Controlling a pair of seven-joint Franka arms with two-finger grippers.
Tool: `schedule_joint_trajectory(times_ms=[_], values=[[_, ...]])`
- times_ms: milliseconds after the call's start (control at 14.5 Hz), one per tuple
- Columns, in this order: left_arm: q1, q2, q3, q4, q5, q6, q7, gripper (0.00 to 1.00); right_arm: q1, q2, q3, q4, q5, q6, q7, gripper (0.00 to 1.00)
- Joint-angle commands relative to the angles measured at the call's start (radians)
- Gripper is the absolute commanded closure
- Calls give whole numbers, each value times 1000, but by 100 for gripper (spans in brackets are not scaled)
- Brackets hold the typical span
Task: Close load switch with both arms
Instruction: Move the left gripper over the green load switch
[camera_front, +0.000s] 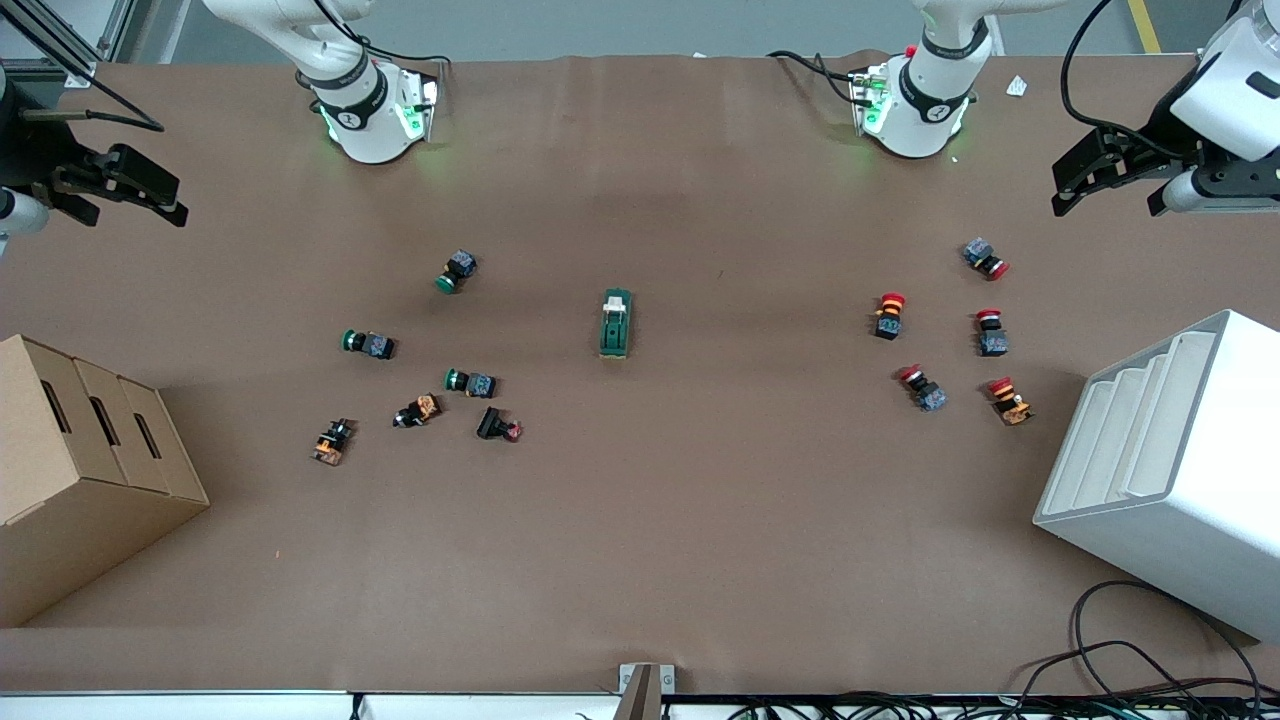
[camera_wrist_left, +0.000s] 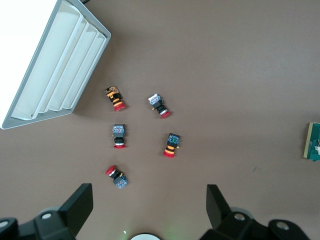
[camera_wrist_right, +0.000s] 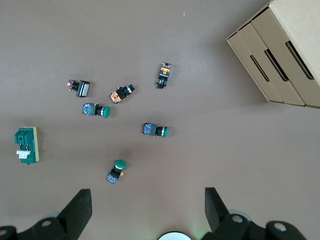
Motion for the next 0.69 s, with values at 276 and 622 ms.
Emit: schedule_joint_trajectory(times_ms=[276, 622], values=[[-34, 8, -31, 38, -38, -8, -11, 0, -2, 4, 0, 8, 13, -8, 5, 0], [-86, 93, -115, 46, -115, 22, -18, 0, -3, 4, 0, 8, 13, -8, 3, 0]])
